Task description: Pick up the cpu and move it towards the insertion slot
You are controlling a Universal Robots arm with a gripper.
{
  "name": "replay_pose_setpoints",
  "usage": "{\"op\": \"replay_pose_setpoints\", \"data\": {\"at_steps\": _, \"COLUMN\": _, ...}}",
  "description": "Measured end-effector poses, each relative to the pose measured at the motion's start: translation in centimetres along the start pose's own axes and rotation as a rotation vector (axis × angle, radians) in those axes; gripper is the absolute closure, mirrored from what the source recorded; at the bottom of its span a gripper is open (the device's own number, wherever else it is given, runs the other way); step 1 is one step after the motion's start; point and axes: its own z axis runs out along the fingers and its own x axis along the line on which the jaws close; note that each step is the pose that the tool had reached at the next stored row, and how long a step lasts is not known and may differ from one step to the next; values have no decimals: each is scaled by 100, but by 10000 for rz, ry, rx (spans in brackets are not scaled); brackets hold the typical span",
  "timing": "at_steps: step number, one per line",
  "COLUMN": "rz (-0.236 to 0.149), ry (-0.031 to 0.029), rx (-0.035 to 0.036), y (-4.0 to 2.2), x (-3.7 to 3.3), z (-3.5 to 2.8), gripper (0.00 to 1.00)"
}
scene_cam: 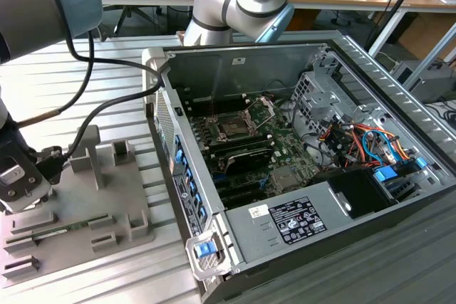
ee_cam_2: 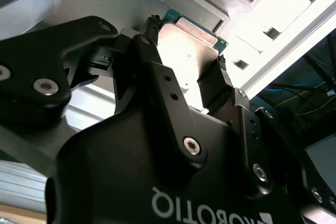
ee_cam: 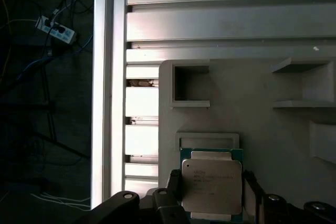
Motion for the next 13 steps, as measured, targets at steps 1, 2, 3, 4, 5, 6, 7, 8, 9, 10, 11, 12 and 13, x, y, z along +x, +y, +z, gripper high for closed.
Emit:
{"op": "replay_pose_setpoints", "data": {"at_steps": 1, "rz": 0, "ry": 0, "rx": 0, "y": 0, "x": 0, "z": -7, "gripper": 45}}
{"op": "replay_pose_setpoints", "data": {"at_steps": 2, "rz": -1, "ry": 0, "rx": -1, "y": 0, "x": 0, "z": -15, "gripper": 45}}
{"op": "replay_pose_setpoints", "data": {"at_steps": 3, "rz": 0, "ry": 0, "rx": -1, "y": 1, "x": 0, "z": -20, "gripper": 45}}
{"op": "replay_pose_setpoints", "data": {"at_steps": 4, "rz": 0, "ry": 0, "rx": 0, "y": 1, "x": 0, "z": -25, "gripper": 45}}
{"op": "replay_pose_setpoints", "data": {"at_steps": 5, "rz": 0, "ry": 0, "rx": 0, "y": 1, "x": 0, "z": -30, "gripper": 45}}
{"op": "replay_pose_setpoints", "data": {"at_steps": 6, "rz": -1, "ry": -1, "rx": -1, "y": 1, "x": 0, "z": -33, "gripper": 45}}
{"op": "replay_pose_setpoints", "data": {"at_steps": 7, "rz": -1, "ry": 0, "rx": 0, "y": 1, "x": 0, "z": -41, "gripper": 45}}
{"op": "replay_pose_setpoints", "data": {"at_steps": 8, "rz": 0, "ry": 0, "rx": 0, "y": 1, "x": 0, "z": -45, "gripper": 45}}
{"op": "replay_pose_setpoints", "data": {"at_steps": 9, "rz": 0, "ry": -1, "rx": -1, "y": 1, "x": 0, "z": -49, "gripper": 45}}
{"op": "replay_pose_setpoints", "data": {"at_steps": 10, "rz": 0, "ry": 0, "rx": 0, "y": 2, "x": 0, "z": -55, "gripper": 45}}
{"op": "replay_pose_setpoints", "data": {"at_steps": 11, "rz": 0, "ry": 0, "rx": 0, "y": 2, "x": 0, "z": -63, "gripper": 45}}
{"op": "replay_pose_setpoints", "data": {"at_steps": 12, "rz": 0, "ry": 0, "rx": 0, "y": 2, "x": 0, "z": -69, "gripper": 45}}
{"op": "replay_pose_setpoints", "data": {"at_steps": 13, "rz": 0, "ry": 0, "rx": 0, "y": 2, "x": 0, "z": -74, "gripper": 45}}
